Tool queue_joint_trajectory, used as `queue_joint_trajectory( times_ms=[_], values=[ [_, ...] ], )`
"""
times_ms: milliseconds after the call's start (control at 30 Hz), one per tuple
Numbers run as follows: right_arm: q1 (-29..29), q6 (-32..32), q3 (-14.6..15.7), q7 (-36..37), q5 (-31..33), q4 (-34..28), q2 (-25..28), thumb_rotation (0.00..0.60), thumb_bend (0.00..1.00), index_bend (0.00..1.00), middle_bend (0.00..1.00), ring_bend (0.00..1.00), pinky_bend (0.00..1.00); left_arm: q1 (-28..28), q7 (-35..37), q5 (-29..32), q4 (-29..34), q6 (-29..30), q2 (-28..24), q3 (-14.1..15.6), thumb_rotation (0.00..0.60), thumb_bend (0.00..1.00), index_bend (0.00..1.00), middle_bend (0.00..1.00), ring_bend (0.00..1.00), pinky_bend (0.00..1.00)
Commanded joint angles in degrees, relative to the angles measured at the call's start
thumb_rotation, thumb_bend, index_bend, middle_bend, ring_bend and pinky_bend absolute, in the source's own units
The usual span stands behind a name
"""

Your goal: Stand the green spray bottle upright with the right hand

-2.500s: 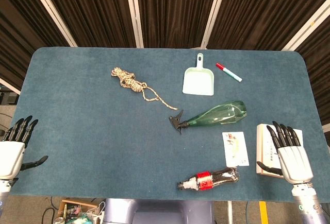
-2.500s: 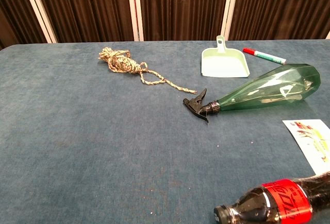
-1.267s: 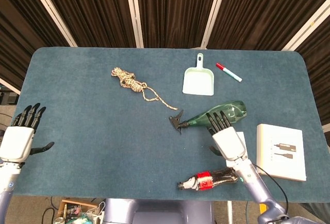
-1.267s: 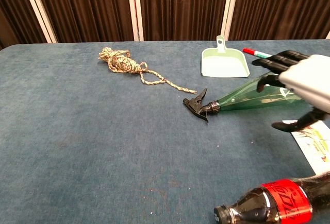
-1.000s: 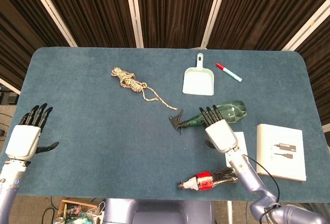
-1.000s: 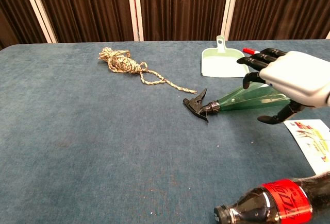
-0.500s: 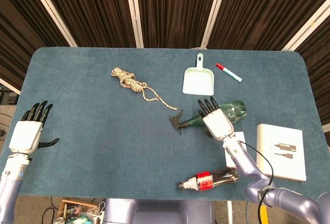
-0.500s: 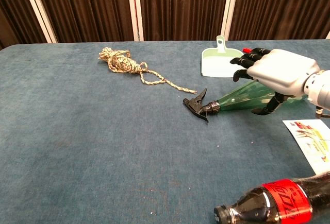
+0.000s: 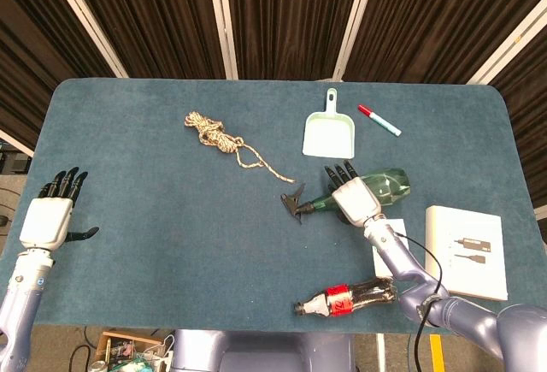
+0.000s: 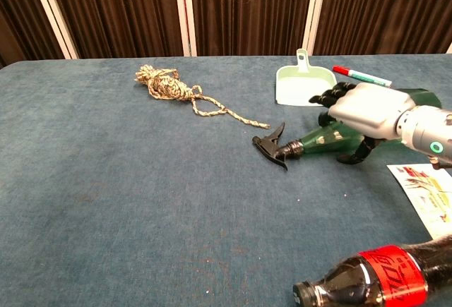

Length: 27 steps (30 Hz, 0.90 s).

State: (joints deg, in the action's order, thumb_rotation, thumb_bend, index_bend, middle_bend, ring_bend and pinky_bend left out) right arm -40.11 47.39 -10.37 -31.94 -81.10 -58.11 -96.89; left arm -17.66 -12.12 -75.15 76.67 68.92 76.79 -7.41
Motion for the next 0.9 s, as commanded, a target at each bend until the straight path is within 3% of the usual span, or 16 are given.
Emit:
queue_joint_trajectory(
  times_ms=[33, 167, 367, 667, 800, 900],
  values=[
    [-0.9, -0.3, 0.9, 2.0, -0.5, 3.0, -1.6, 0.6, 0.4, 0.53, 0.0, 0.0, 0.0, -0.2, 0.2, 0.3, -0.1, -0.4, 0.0, 0.0, 0.6, 0.05, 0.0, 0.0, 0.0, 0.17],
    [-1.1, 2.2, 1.3, 3.8, -1.5, 6.2, -3.5, 0.6, 0.54, 0.72, 0.01, 0.0, 0.0, -0.4, 0.6, 0.6, -0.4, -0.8, -0.1, 0.1, 0.6, 0.05, 0.0, 0.0, 0.0, 0.17],
    [-0.4, 9.8, 1.9, 8.4, -4.8, 7.7, -4.8, 0.6, 0.67, 0.79, 0.05, 0.0, 0.0, -0.4, 1.1, 0.3, 0.0, -0.6, -0.4, 0.3, 0.6, 0.05, 0.0, 0.0, 0.0, 0.17],
    [0.4, 18.4, 3.5, 10.5, -9.3, 2.8, -1.3, 0.6, 0.67, 0.8, 0.06, 0.0, 0.02, 0.1, 1.6, -1.2, 1.2, 1.5, -1.1, 1.1, 0.6, 0.06, 0.0, 0.0, 0.0, 0.17],
    [0.0, 24.4, 4.0, 21.7, -13.6, -1.0, 1.1, 0.6, 0.67, 0.84, 0.1, 0.0, 0.09, 0.3, 1.5, -1.8, 1.8, 2.4, -1.3, 1.4, 0.6, 0.06, 0.0, 0.0, 0.0, 0.17],
    [-0.6, 31.1, 4.0, 30.1, -17.2, 2.1, 0.4, 0.6, 0.66, 0.85, 0.11, 0.0, 0.09, 0.5, 1.2, -2.5, 2.2, 3.1, -1.4, 1.8, 0.6, 0.06, 0.0, 0.0, 0.0, 0.17]
  ],
)
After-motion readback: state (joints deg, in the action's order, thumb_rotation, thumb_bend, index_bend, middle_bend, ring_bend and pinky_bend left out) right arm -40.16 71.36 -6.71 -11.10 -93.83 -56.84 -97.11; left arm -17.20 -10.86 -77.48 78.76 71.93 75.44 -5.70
